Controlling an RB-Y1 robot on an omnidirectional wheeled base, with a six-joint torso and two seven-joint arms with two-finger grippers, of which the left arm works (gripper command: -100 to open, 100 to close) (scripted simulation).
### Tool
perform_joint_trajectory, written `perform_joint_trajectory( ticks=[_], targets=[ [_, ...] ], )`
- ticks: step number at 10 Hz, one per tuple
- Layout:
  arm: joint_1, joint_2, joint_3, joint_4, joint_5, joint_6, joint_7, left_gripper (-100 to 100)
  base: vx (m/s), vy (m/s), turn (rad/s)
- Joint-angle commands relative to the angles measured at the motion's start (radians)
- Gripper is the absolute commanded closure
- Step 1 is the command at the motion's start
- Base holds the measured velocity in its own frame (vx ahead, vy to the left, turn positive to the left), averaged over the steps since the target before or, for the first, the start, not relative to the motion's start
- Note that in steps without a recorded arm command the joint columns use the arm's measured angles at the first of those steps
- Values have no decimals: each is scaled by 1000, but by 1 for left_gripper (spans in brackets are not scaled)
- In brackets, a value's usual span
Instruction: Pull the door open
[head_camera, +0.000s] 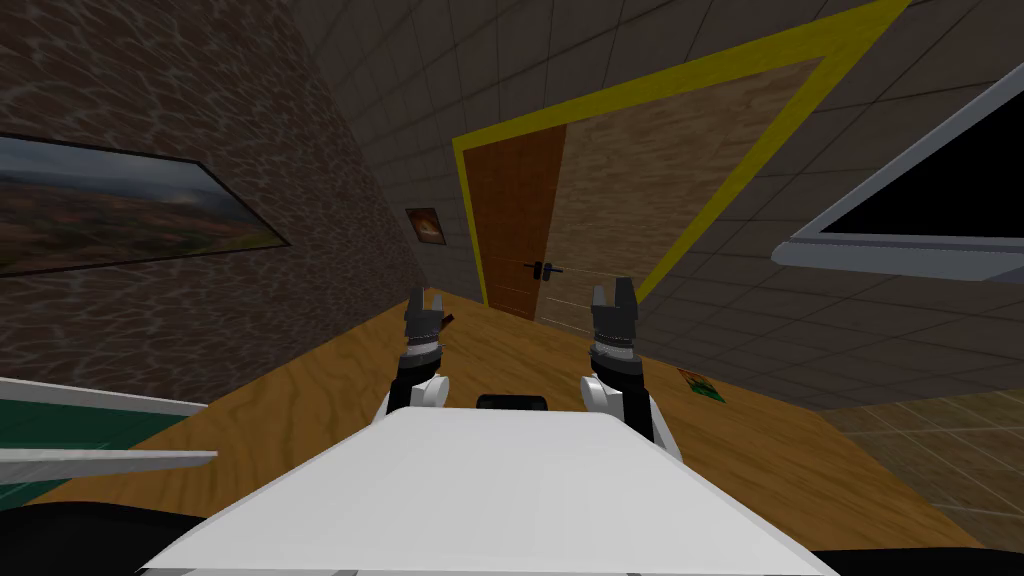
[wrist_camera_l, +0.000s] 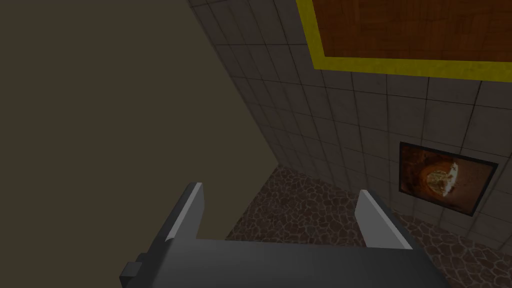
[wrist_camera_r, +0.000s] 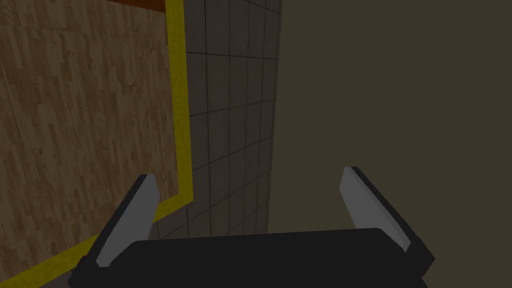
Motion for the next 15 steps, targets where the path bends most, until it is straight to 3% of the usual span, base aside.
perform_joint_trajectory(
  ticks=[1,5,15],
  targets=[
    [-19,15,0,33,2,5,11,-100,75,-22,-61],
    [-73,55,-1,126,7,20,44,-100,163,-61,-64],
    [-195,130,-3,339,18,54,118,-100,102,-52,-58]
  ],
)
